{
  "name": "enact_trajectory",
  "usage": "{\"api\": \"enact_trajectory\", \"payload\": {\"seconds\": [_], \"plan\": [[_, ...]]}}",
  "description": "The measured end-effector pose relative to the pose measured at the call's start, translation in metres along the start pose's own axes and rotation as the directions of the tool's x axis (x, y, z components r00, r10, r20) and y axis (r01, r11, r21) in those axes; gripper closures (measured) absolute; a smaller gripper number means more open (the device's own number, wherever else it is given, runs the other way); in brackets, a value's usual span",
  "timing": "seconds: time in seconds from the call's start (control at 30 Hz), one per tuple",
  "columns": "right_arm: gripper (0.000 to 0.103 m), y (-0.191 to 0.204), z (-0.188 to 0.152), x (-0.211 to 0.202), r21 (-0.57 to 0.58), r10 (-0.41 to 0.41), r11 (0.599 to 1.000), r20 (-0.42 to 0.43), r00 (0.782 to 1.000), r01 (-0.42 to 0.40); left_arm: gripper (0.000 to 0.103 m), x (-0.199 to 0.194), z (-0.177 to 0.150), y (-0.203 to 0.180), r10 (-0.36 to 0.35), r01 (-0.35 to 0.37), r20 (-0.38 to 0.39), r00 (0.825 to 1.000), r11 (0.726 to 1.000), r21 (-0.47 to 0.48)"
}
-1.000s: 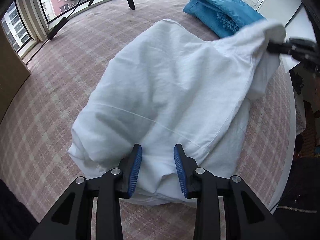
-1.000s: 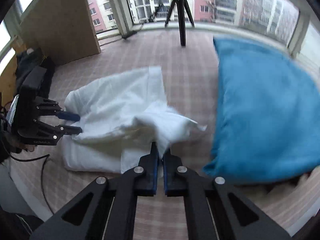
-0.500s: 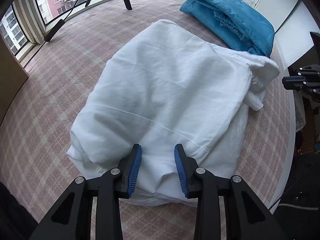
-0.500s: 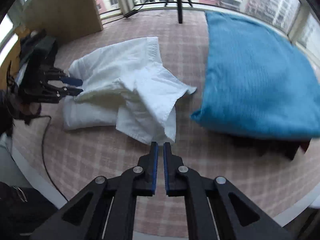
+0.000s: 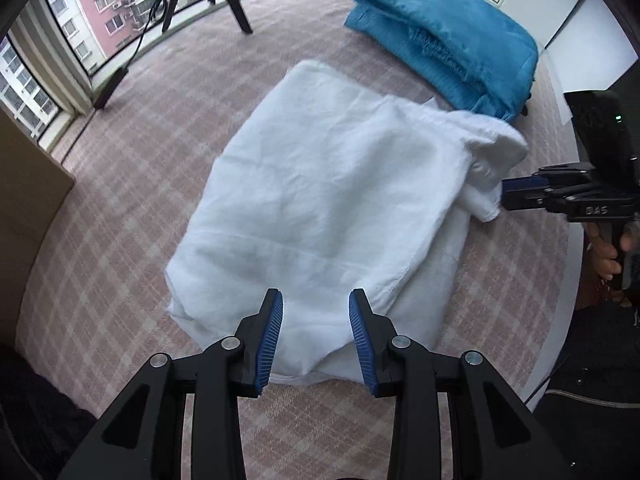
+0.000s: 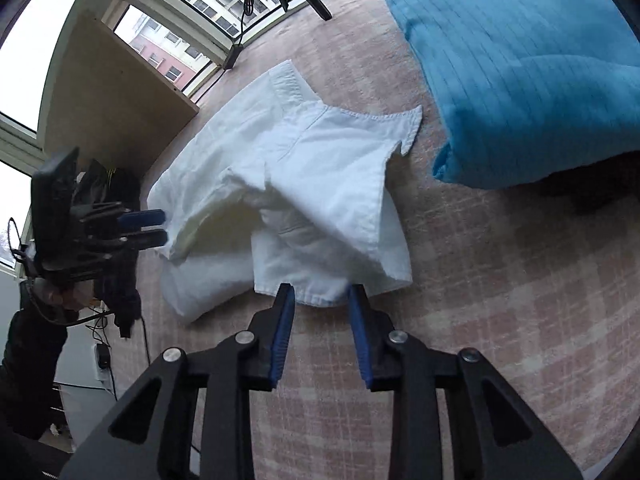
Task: Fold clothes
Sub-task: 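Grasp the shirt collar with the left gripper and lift it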
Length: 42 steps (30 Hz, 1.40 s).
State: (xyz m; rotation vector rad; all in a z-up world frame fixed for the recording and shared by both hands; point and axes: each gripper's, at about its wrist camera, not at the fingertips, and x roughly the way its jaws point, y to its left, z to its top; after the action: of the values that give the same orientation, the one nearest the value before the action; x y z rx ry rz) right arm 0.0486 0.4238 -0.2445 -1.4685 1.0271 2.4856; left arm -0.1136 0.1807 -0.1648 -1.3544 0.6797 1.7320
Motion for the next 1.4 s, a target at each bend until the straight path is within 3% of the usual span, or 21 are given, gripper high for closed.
{"api": "enact_trajectory", "payload": {"seconds": [0.07, 0.13, 0.23, 0.3, 0.43, 0.5, 0.7, 0.8, 0.87, 0.93, 1.1, 1.17, 1.3, 1.4], "plan": [[0.075, 0.001, 0.001, -0.005, -0.007, 0.007, 1.0, 0.017, 1.0, -0.007, 0.067, -0.018, 0.027, -0.02, 0.038, -0.043, 0.047, 0.998, 0.994, 0.1], [0.075, -0.004, -0.002, -0.014, 0.004, 0.026, 1.0, 0.02, 0.999, -0.026, 0.051, -0.028, 0.069, -0.034, 0.067, -0.085, 0.094, 0.993, 0.974, 0.208], [0.075, -0.014, -0.008, -0.029, 0.037, 0.042, 0.998, 0.032, 0.999, -0.043, 0.049, 0.0, 0.126, -0.077, 0.093, -0.128, 0.105, 0.99, 0.904, 0.408], [0.075, -0.022, -0.014, -0.039, 0.068, 0.061, 0.996, 0.045, 0.997, -0.064, 0.049, 0.011, 0.123, -0.101, 0.116, -0.16, 0.117, 0.986, 0.843, 0.514], [0.075, -0.037, -0.03, -0.053, 0.124, 0.093, 0.987, 0.061, 0.994, -0.1, 0.049, 0.043, 0.135, -0.131, 0.131, -0.133, 0.054, 0.99, 0.72, 0.681], [0.075, -0.04, -0.035, -0.053, 0.138, 0.084, 0.986, 0.068, 0.994, -0.093, 0.049, 0.058, 0.135, -0.136, 0.158, -0.132, 0.034, 0.987, 0.673, 0.728], [0.075, -0.043, -0.046, -0.042, 0.18, 0.096, 0.978, 0.071, 0.993, -0.108, 0.049, 0.079, 0.131, -0.139, 0.219, -0.138, 0.01, 0.976, 0.575, 0.806], [0.075, -0.038, -0.046, -0.039, 0.166, 0.077, 0.982, 0.067, 0.995, -0.087, 0.052, 0.085, 0.133, -0.138, 0.21, -0.123, -0.004, 0.978, 0.585, 0.802], [0.075, -0.033, -0.044, -0.039, 0.15, 0.056, 0.987, 0.064, 0.996, -0.065, 0.071, 0.089, 0.137, -0.137, 0.188, -0.102, -0.018, 0.982, 0.611, 0.785], [0.075, -0.028, -0.041, -0.038, 0.14, 0.046, 0.989, 0.064, 0.997, -0.055, 0.081, 0.083, 0.143, -0.131, 0.15, -0.079, -0.028, 0.988, 0.66, 0.747], [0.075, -0.009, -0.027, -0.027, 0.103, 0.062, 0.992, 0.059, 0.996, -0.068, 0.086, 0.047, 0.169, -0.098, 0.0, 0.005, -0.009, 1.0, 0.828, 0.561], [0.075, 0.002, -0.018, -0.018, 0.077, 0.102, 0.992, 0.044, 0.994, -0.105, 0.086, 0.036, 0.174, -0.086, -0.021, 0.01, 0.016, 1.0, 0.862, 0.507], [0.075, 0.022, 0.002, 0.005, 0.05, 0.218, 0.974, 0.037, 0.975, -0.22, 0.086, 0.024, 0.174, -0.073, -0.043, 0.023, 0.032, 0.999, 0.886, 0.464], [0.083, 0.021, 0.017, 0.026, 0.087, 0.281, 0.955, 0.045, 0.959, -0.284, 0.086, 0.021, 0.17, -0.069, -0.06, 0.04, 0.031, 0.998, 0.894, 0.447]]}}
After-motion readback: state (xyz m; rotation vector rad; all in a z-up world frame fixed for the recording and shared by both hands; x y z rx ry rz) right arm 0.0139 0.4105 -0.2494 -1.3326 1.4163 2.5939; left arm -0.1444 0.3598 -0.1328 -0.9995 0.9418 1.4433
